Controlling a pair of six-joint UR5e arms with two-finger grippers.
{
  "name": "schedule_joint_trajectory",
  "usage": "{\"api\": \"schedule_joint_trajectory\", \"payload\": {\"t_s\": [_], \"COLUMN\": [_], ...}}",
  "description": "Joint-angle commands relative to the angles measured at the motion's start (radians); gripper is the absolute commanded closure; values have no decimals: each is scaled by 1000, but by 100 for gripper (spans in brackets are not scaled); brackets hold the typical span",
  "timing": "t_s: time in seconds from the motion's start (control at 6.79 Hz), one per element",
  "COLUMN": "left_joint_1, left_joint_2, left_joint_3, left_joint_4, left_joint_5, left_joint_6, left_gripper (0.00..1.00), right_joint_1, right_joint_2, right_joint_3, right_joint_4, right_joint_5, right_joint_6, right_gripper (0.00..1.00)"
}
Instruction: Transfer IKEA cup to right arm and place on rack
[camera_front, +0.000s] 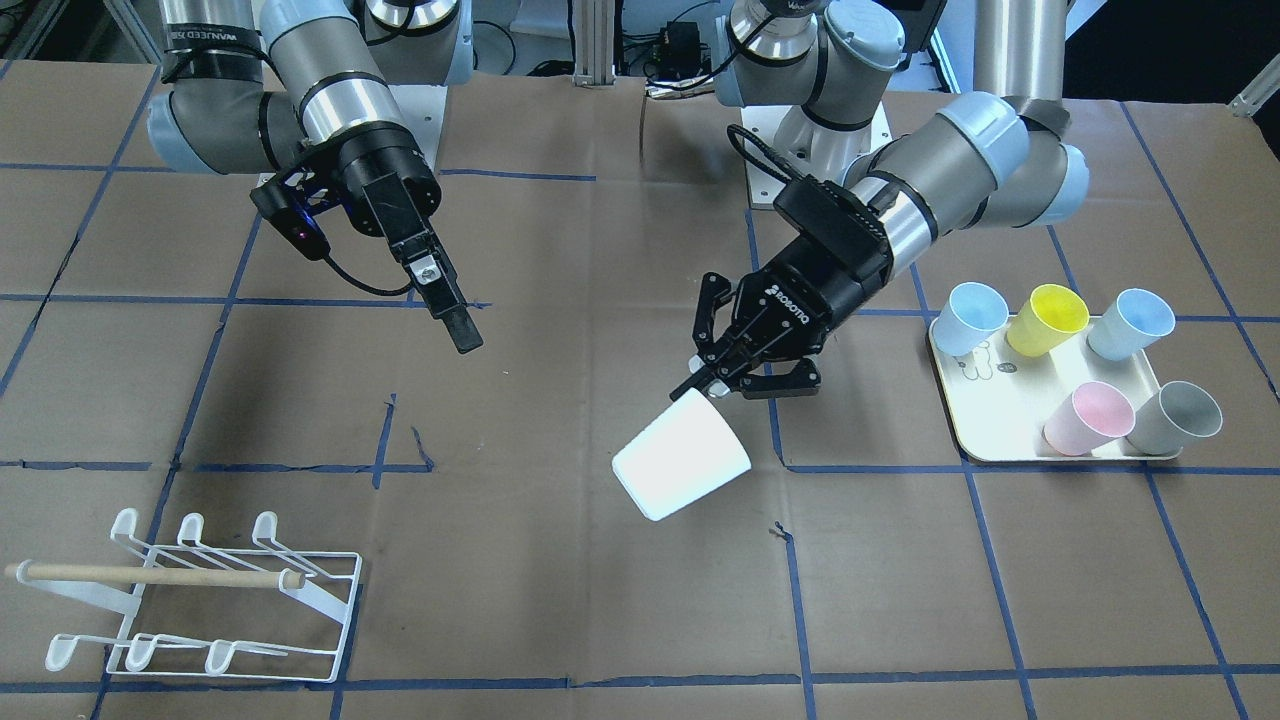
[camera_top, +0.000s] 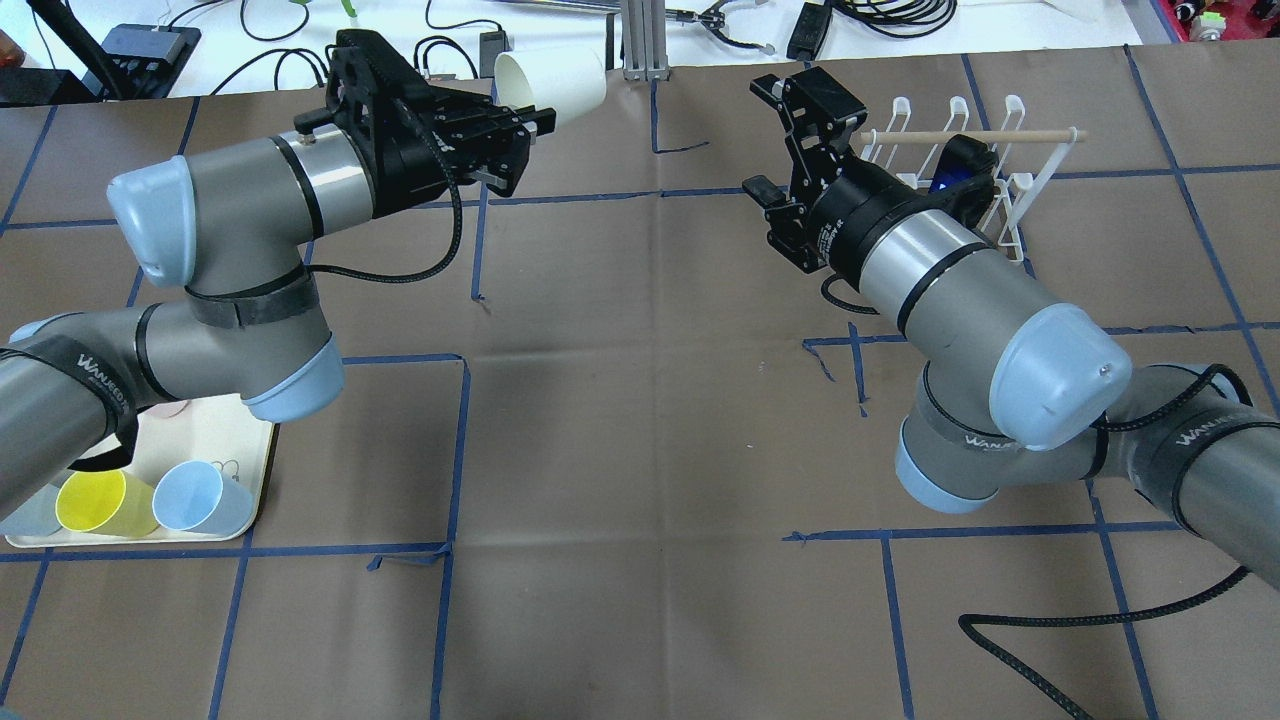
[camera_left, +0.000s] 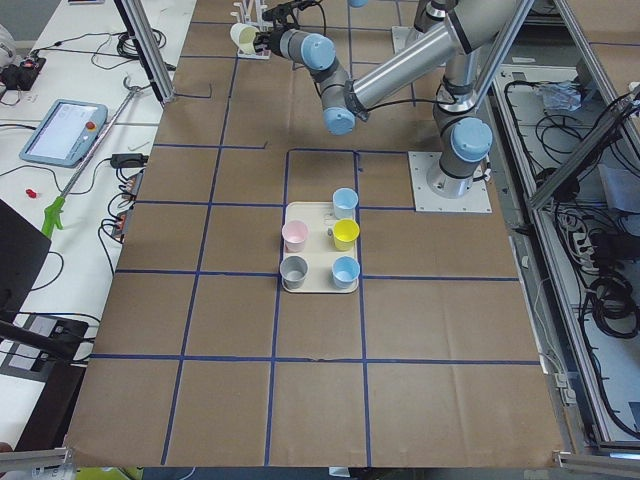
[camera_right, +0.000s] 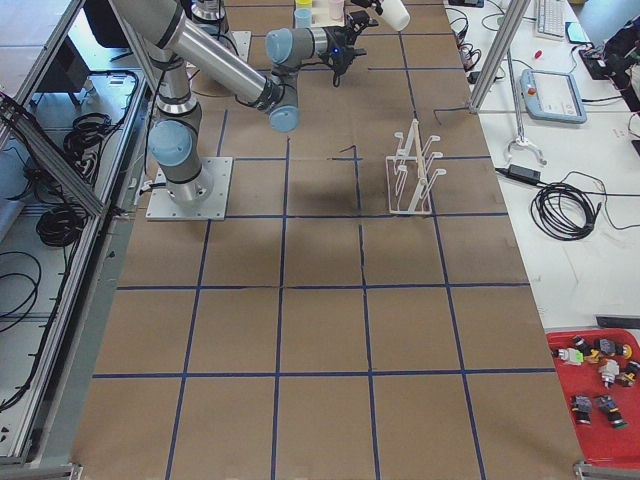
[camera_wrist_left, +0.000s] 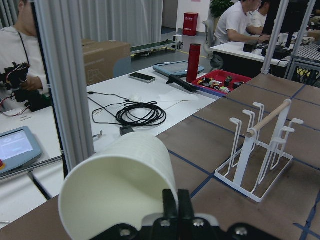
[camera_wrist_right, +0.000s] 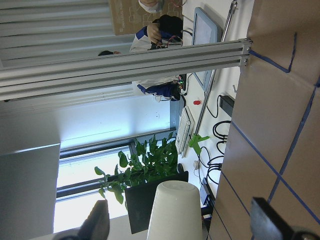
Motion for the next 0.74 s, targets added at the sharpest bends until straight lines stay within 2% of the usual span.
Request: {"api": "schedule_joint_trajectory", "payload": {"t_s": [0.0, 0.44, 0.59], "left_joint_1": [-17, -63, -65], "left_joint_2": [-18, -35, -47], "left_joint_3": [-77, -76, -76], "left_joint_4": [159, 179, 199], "left_joint_5": [-10, -16, -16], "left_joint_6": [-39, -55, -58], "left_gripper": [100, 100, 100], "right_joint_1": [8, 71, 92], "right_joint_2": [23, 195, 205], "right_joint_3": [-17, -121, -136], "right_joint_4": [-11, -24, -20], "right_joint_5": [-1, -3, -6], "right_joint_6": [-1, 14, 14], "right_gripper": [0, 0, 0]}}
